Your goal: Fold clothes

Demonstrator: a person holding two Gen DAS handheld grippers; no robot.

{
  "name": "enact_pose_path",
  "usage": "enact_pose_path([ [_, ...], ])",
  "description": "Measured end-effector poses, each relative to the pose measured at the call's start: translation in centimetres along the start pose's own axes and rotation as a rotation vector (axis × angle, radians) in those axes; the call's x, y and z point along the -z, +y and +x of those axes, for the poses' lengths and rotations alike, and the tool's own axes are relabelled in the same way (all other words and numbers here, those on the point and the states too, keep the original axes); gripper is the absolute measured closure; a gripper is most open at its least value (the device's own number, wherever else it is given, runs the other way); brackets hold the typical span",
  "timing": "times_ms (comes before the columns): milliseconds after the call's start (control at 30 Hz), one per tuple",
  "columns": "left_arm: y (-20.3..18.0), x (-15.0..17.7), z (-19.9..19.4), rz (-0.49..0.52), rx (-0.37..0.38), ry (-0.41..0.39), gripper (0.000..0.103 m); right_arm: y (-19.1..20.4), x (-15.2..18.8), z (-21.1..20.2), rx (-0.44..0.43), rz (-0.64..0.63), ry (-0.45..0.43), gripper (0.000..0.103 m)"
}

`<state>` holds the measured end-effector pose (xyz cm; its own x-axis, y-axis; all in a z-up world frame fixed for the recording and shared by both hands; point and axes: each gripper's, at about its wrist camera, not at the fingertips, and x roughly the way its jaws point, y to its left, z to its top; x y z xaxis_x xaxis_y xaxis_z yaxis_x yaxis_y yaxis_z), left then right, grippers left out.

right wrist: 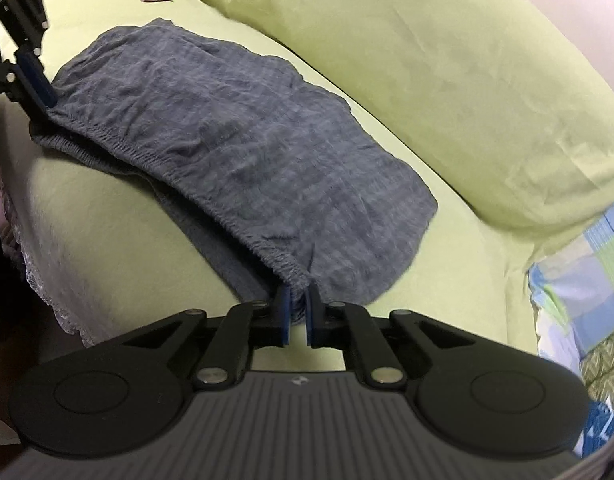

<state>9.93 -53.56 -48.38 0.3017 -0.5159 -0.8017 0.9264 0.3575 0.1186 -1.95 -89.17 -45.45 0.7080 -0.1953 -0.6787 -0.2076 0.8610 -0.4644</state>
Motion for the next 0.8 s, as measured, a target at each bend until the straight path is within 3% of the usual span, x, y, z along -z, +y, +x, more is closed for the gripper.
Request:
enact_pose_path([
  [233, 0.0, -0.1, 0.6, -0.009, 0.004, -0.003, 0.095, 0.3, -0.5, 0.2, 0.005, 0.019, -0.02, 0.099],
  [400, -0.1, 0.0, 0.7, -0.002, 0.025, 0.012, 0.095, 0.4, -0.2, 1.0, -0.01, 0.01, 0.024, 0.098],
  [567, -0.4, 0.1, 0.5, 0.017, 0.032, 0.015, 0.095, 0.5, 0.5, 0.2, -0.026, 0.064, 0.042, 0.09],
  [800, -0.2, 0.1, -1.0, 0.005, 0.031, -0.015, 0.094, -0.8, 0.2, -1.6, -0.056, 0.208, -0.016, 0.079],
])
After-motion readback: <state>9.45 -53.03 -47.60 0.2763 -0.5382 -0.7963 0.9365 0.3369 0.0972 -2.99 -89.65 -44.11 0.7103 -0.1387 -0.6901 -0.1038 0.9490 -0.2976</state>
